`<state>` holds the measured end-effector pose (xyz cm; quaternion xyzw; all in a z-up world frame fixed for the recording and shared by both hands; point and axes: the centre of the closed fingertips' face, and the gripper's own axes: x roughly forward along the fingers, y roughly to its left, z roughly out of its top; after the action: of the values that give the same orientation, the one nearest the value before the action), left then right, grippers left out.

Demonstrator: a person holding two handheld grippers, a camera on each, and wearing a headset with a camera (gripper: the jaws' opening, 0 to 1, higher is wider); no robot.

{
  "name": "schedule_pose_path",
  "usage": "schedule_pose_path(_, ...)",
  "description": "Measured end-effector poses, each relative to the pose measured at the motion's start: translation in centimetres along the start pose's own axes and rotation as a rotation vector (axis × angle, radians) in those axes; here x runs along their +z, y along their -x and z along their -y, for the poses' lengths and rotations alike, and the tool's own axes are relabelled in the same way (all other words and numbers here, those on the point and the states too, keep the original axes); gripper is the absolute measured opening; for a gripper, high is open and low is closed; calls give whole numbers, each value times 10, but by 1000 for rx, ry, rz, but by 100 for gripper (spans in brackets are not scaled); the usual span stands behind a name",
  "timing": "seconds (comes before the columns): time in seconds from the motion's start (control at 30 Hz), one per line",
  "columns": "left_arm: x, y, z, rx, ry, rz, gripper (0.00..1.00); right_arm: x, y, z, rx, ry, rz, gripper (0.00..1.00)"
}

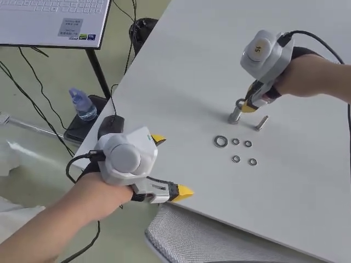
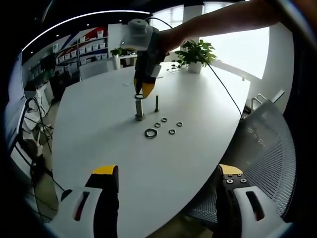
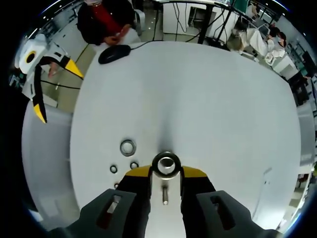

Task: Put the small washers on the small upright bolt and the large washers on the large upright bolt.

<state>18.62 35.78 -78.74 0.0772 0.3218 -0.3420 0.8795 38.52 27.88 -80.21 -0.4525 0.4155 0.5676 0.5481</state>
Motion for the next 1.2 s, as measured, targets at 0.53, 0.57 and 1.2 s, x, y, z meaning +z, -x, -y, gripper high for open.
schedule_pose_path(0.53,-5,1,-3,5,7,-17,79,0,-9,3,4,6,-19,22)
schedule_pose_path(0.57,-6,1,-3,4,8,-19,79,-1,-9,3,5,6,-24,22)
schedule_pose_path(1.2,-6,-1,-6,3,6,-25,78,-10,-37,14,10,14,-48,22)
